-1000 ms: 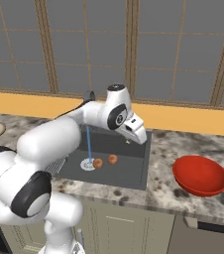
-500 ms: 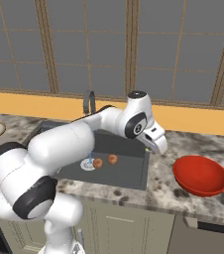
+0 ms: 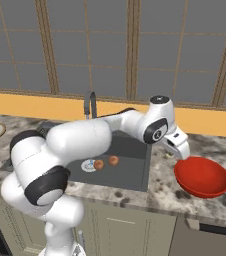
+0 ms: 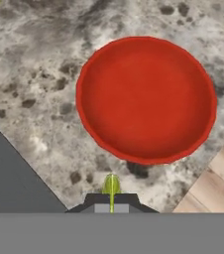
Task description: Pick the onions from the sink and place them in one bowl. Place the lemon wedge in the other bowl. Then turn off the sink faucet.
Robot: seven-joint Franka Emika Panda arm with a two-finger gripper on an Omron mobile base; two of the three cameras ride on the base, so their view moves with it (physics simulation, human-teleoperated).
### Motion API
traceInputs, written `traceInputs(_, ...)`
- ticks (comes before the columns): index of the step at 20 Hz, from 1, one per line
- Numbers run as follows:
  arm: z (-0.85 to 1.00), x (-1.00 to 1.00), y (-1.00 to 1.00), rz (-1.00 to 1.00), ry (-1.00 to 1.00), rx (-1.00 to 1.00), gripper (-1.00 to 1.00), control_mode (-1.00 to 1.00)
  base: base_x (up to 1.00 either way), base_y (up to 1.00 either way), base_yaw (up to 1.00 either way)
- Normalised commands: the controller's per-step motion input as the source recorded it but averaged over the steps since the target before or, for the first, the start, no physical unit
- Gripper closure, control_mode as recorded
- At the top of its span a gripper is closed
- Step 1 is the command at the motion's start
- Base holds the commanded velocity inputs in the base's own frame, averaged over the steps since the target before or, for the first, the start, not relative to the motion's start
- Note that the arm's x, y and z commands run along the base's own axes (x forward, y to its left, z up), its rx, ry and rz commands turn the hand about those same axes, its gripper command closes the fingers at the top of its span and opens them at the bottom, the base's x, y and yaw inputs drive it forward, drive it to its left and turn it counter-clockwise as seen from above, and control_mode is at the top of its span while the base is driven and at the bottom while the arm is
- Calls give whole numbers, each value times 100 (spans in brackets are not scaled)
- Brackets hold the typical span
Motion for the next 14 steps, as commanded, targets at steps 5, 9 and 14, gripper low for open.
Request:
traceInputs(5,-16,-2,-55,0,0,0,100,-100,0,0,0)
traceInputs(9,-36,0,-49,0,-5,0,100,-100,0,0,0)
traceInputs(14,-44,3,-34,0,-8,0,100,-100,0,0,0)
